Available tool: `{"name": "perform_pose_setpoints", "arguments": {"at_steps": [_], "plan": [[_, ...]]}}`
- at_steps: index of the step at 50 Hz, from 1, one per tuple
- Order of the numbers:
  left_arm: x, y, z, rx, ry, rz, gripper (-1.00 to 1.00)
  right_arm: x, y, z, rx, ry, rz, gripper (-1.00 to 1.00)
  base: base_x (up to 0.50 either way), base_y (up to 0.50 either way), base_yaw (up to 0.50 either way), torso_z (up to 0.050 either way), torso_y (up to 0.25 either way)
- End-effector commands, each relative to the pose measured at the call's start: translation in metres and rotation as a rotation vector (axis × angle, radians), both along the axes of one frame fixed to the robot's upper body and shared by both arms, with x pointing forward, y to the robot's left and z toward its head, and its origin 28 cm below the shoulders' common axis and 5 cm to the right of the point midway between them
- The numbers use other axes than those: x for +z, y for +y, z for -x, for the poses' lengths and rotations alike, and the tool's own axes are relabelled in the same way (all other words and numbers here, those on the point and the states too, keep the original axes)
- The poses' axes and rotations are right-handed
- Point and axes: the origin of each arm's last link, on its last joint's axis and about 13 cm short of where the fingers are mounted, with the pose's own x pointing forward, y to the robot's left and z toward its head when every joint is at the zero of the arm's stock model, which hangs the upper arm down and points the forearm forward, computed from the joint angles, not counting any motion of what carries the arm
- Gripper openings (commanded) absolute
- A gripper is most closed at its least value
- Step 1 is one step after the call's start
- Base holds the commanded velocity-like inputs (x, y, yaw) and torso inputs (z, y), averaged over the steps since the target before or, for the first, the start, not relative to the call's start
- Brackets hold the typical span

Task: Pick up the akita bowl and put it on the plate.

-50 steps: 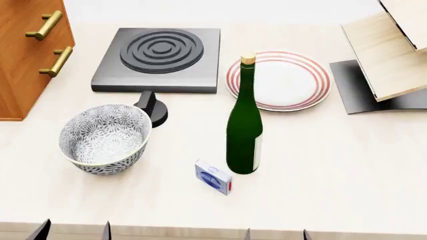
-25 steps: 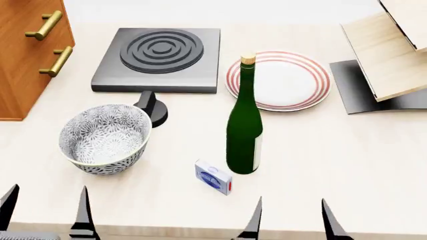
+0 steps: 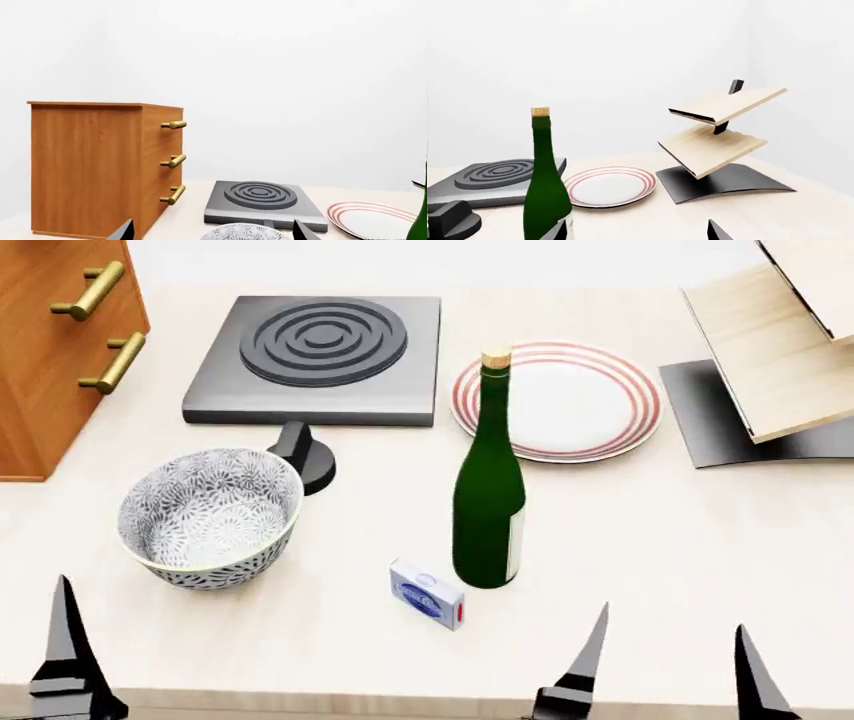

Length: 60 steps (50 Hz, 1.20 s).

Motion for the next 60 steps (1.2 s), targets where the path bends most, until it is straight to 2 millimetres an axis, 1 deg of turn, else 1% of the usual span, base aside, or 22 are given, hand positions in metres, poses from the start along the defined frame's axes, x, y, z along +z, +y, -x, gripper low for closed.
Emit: {"name": "perform_pose_setpoints", "arguments": {"at_steps": [1,9,22,27,29,38,46,60], "plan": [[0.005,0.011,0.004,0.056,-0.034,0.03,1.0,0.003,-0.009,0.002,-0.048,-0.018,-0.015,1.0,0.0,0.0,0.0,0.0,0.0],[0.008,0.013,0.003,0.073,-0.047,0.037,1.0,0.006,-0.01,0.005,-0.048,-0.037,-0.026,1.0,0.0,0.0,0.0,0.0,0.0],[0.012,0.016,0.006,0.088,-0.063,0.033,1.0,0.009,-0.013,0.012,-0.077,-0.064,-0.02,1.0,0.0,0.0,0.0,0.0,0.0],[0.012,0.014,0.008,0.084,-0.067,0.027,1.0,0.014,-0.011,0.023,-0.082,-0.102,0.005,1.0,0.0,0.0,0.0,0.0,0.0],[0.012,0.014,0.01,0.081,-0.071,0.025,1.0,0.015,-0.011,0.024,-0.079,-0.109,0.001,1.0,0.0,0.0,0.0,0.0,0.0],[0.014,0.011,0.018,0.071,-0.092,0.011,1.0,0.013,-0.011,0.023,-0.08,-0.109,0.005,1.0,0.0,0.0,0.0,0.0,0.0],[0.013,0.01,0.018,0.065,-0.092,0.016,1.0,0.012,-0.01,0.022,-0.067,-0.098,-0.008,1.0,0.0,-0.01,0.0,0.0,0.0],[0.01,0.009,0.017,0.056,-0.085,0.016,1.0,0.009,-0.009,0.02,-0.052,-0.086,-0.019,1.0,0.0,-0.2,0.0,0.0,0.0]]}}
